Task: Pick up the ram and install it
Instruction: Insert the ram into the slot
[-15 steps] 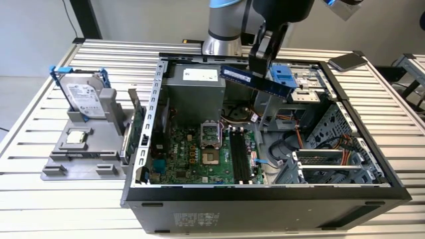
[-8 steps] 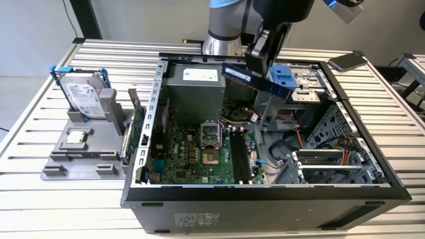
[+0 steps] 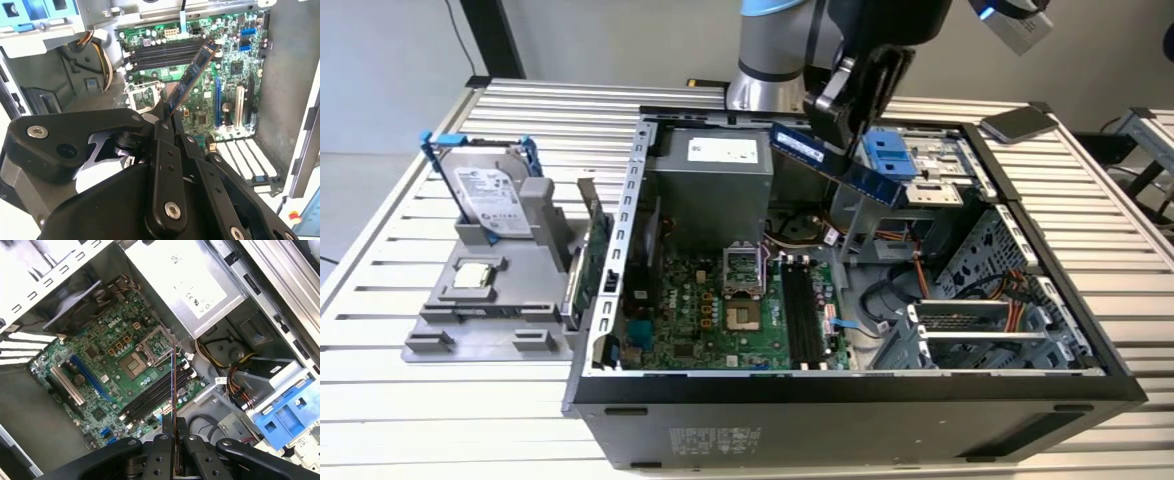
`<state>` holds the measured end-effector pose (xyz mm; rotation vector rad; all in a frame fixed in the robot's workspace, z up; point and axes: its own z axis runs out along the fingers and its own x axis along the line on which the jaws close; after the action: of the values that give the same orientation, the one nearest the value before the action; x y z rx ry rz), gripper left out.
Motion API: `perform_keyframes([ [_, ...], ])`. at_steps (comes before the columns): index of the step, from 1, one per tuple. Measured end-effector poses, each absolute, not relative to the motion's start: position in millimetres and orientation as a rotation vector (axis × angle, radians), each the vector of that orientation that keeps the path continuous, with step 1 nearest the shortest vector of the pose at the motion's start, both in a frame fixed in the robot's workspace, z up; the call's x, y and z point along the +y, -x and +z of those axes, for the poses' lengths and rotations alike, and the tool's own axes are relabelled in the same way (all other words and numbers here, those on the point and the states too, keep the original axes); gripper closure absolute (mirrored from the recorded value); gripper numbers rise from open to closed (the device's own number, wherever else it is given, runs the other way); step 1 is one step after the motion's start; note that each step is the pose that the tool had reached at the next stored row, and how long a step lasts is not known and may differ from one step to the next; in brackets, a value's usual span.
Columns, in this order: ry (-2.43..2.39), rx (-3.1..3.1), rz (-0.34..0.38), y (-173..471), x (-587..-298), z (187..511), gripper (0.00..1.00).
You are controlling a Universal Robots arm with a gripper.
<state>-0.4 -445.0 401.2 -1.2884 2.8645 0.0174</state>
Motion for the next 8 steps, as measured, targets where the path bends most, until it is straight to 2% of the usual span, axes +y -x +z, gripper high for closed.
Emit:
perform_keyframes([
  [8, 1.132, 2.929, 0.017, 0.4, -445.0, 401.2, 1.00],
])
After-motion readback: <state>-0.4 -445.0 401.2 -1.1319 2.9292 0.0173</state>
